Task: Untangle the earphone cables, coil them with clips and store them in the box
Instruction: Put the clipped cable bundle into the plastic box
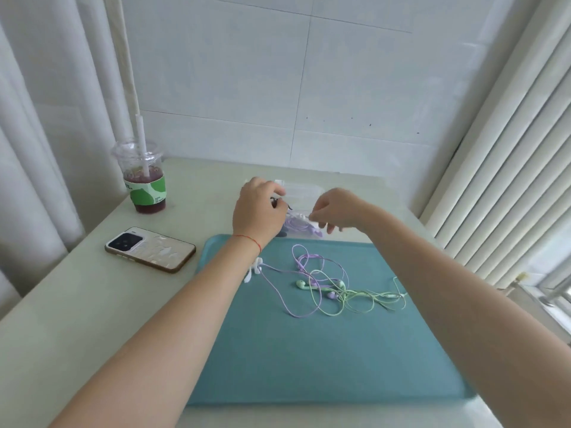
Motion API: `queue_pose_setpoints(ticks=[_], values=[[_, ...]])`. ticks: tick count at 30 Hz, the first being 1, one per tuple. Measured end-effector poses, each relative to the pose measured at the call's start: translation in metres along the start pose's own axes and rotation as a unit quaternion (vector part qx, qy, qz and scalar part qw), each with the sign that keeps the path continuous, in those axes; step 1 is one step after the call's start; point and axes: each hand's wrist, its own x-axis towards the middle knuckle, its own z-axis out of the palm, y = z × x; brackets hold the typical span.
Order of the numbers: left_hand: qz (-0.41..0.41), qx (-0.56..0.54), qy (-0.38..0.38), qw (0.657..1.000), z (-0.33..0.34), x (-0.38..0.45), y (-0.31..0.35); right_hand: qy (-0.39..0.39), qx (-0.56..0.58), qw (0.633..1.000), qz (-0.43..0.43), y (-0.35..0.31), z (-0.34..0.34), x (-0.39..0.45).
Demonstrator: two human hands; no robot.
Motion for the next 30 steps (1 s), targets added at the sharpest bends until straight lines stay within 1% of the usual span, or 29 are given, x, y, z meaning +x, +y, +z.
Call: queue_pose_setpoints(ticks=[1,2,4,5,6,8,10,13,15,16,17,19,21,22,23,26,28,30], values=[[-0.007,0.008,-0.031,0.999,-0.001,-0.004,0.006,-0.040,-0.033,0.999,0.006,0.007,0.006,-0.005],[-0.022,0.041,-0.083,0.995,0.001,-0.010,0.012,-0.067,-0.061,0.996,0.012,0.014,0.013,-0.013],[-0.044,0.158,-0.201,0.966,0.008,-0.020,0.017,-0.092,-0.117,0.989,0.019,0.024,0.026,-0.024],[-0.054,0.201,-0.240,0.948,0.012,-0.024,0.016,-0.089,-0.148,0.985,0.018,0.027,0.032,-0.027],[-0.069,0.222,-0.262,0.937,0.016,-0.027,0.012,-0.077,-0.173,0.982,0.017,0.029,0.039,-0.028],[-0.102,0.223,-0.281,0.928,0.023,-0.035,0.009,-0.035,-0.181,0.983,0.019,0.034,0.045,-0.036],[-0.136,0.205,-0.279,0.928,0.024,-0.044,0.010,-0.011,-0.157,0.987,0.035,0.041,0.048,-0.042],[-0.176,0.144,-0.251,0.941,0.025,-0.049,0.015,-0.008,-0.124,0.991,0.050,0.055,0.047,-0.046],[-0.204,0.054,-0.223,0.952,0.026,-0.047,0.020,0.011,-0.095,0.993,0.062,0.065,0.044,-0.047],[-0.226,-0.019,-0.204,0.952,0.024,-0.046,0.023,0.021,-0.088,0.993,0.069,0.069,0.041,-0.047],[-0.250,-0.104,-0.178,0.946,0.022,-0.044,0.026,0.026,-0.086,0.993,0.076,0.073,0.038,-0.047],[-0.282,-0.246,-0.150,0.915,0.017,-0.040,0.032,0.047,-0.079,0.992,0.091,0.080,0.031,-0.047],[-0.302,-0.341,-0.144,0.879,0.012,-0.037,0.037,0.082,-0.051,0.989,0.112,0.087,0.024,-0.049],[-0.309,-0.367,-0.141,0.866,0.009,-0.036,0.040,0.106,-0.029,0.986,0.125,0.092,0.020,-0.049],[-0.313,-0.373,-0.137,0.863,0.007,-0.033,0.040,0.131,-0.003,0.981,0.141,0.097,0.016,-0.051],[-0.303,-0.318,-0.113,0.891,0.002,-0.027,0.038,0.216,0.075,0.957,0.176,0.116,0.003,-0.056],[-0.301,-0.297,-0.073,0.903,-0.001,-0.025,0.037,0.257,0.103,0.944,0.179,0.120,-0.004,-0.064],[-0.303,-0.271,-0.043,0.913,-0.004,-0.024,0.035,0.289,0.142,0.933,0.162,0.119,-0.009,-0.069]])
